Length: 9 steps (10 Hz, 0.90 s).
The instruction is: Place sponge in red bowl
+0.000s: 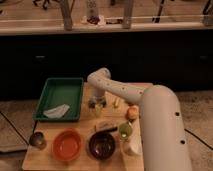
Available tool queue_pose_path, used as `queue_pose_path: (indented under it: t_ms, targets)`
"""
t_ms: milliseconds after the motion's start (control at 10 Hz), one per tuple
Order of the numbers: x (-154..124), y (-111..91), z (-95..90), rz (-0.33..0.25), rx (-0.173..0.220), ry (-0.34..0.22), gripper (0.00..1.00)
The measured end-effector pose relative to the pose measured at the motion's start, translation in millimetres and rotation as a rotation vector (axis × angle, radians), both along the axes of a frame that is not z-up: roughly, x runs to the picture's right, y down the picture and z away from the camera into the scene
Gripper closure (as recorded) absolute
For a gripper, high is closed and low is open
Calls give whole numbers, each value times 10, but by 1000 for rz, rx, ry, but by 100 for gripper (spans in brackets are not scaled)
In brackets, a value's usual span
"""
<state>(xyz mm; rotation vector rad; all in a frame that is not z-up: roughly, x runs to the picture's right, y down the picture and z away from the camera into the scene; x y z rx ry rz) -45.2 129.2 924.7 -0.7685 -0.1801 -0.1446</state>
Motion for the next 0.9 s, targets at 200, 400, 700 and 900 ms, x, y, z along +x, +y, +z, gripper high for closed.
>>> queue_pose_path:
  t_ms: [200, 400, 700, 900]
  targets:
    - [3, -15, -8, 2, 0, 1, 61]
    - [16, -20, -31, 0, -3, 2, 83]
    - [23, -22, -34, -1, -3, 2, 98]
    - [56, -53, -84, 1, 1, 7, 98]
